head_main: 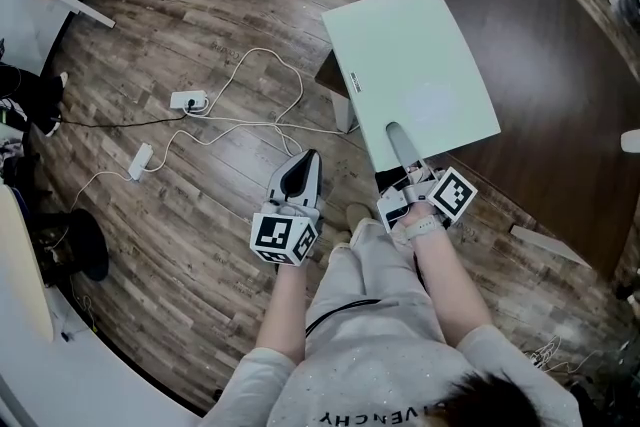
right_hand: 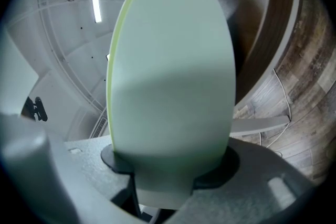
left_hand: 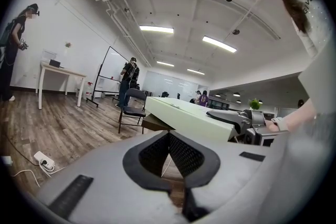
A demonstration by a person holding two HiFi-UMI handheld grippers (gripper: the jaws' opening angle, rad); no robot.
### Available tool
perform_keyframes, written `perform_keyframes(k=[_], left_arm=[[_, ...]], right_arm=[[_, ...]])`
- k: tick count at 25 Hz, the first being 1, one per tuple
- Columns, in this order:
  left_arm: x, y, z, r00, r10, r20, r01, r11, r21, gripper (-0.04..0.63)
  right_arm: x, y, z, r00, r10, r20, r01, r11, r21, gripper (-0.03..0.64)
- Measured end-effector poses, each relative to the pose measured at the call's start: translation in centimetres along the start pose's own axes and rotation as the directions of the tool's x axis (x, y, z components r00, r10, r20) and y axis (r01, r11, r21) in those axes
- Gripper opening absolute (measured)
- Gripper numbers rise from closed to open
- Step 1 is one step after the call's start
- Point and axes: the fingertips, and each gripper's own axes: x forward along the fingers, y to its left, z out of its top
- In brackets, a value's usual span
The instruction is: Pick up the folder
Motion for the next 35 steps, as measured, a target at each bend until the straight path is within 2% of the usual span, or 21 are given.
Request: perform_keyframes(k=[19, 26, 31, 35], left_arm=[[-1.7, -3.2, 2.9, 0.999, -0.024, 0.043, 0.022, 0.999, 0.028, -0.002], [-2.5, -2.8, 4.0, 0.998, -0.013, 0.057, 0.011, 0.999, 0.032, -0.002], [-2.9, -2.2, 4.9, 0.998, 0.002, 0.070, -0.004, 0.999, 0.037, -0.002], [-3.0, -1.9, 6.0, 0.997, 0.007, 0.082, -0.011, 0.999, 0.043, -0.002]], right_arm=[[-3.5, 3.4, 2.6, 0.999, -0.030, 0.017, 0.032, 0.990, -0.136, 0.264], [-3.8, 4.9, 2.8, 0.999, -0.043, 0.005, 0.043, 0.971, -0.237, 0.264], [-3.6, 6.3, 2.9, 1.000, -0.017, -0.007, 0.014, 0.951, -0.309, 0.263], [-3.6, 7.1, 3.3, 1.000, -0.011, -0.002, 0.010, 0.946, -0.324, 0.262]])
